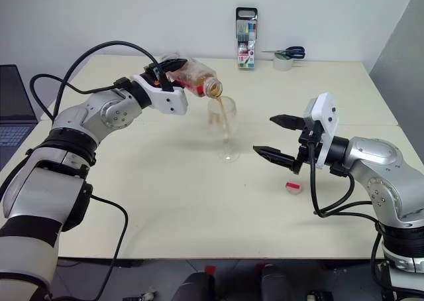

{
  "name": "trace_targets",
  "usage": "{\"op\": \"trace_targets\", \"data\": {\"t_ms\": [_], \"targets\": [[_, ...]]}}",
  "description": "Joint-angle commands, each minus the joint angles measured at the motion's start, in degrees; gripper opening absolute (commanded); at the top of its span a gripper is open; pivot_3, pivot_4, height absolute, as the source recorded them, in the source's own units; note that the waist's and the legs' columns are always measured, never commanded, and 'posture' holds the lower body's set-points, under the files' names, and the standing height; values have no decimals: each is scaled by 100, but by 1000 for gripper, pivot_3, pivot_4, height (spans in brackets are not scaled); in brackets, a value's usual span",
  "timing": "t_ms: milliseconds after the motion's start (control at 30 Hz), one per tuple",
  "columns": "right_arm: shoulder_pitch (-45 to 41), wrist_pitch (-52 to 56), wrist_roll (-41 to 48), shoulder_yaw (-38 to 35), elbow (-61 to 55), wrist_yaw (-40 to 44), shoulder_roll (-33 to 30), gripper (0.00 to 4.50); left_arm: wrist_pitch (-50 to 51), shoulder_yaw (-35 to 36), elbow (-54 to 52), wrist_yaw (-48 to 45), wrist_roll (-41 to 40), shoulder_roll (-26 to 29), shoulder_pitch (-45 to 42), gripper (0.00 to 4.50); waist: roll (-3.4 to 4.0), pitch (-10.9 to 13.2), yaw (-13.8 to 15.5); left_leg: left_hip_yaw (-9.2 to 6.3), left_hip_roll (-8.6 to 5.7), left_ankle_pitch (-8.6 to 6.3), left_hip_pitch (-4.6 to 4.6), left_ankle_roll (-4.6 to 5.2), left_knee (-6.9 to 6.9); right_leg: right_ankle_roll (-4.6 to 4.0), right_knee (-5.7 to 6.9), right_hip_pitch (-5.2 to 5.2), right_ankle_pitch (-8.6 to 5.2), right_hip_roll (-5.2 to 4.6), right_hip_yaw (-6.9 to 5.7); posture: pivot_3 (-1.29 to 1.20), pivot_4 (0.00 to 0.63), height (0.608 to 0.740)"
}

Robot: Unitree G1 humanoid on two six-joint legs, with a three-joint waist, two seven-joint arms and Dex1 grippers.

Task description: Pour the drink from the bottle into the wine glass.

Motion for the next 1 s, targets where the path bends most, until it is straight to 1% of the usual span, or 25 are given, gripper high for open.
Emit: {"op": "trace_targets", "data": {"t_ms": [33, 567, 1000], "targets": [[-85, -118, 31, -39, -139, 15, -8, 4500, -48, -3, -20, 239, 33, 134, -285, 1657, 0, 0, 0, 0, 0, 0, 0, 0, 0, 0, 0, 0, 0, 0, 0, 0, 150, 740], [-95, -118, 18, 52, -228, -106, 118, 4500, -44, -256, 141, 576, 274, 205, -456, 1657, 0, 0, 0, 0, -1, 0, 0, 0, 2, 0, 4, -1, 0, 0, 0, 0, 150, 740], [-63, -139, -25, 126, -221, -108, 54, 4500, -44, -338, 181, 671, 354, 233, -560, 1657, 0, 0, -2, 1, -1, 0, 0, -1, 3, 0, 5, -1, 0, -1, 0, 0, 150, 740]]}}
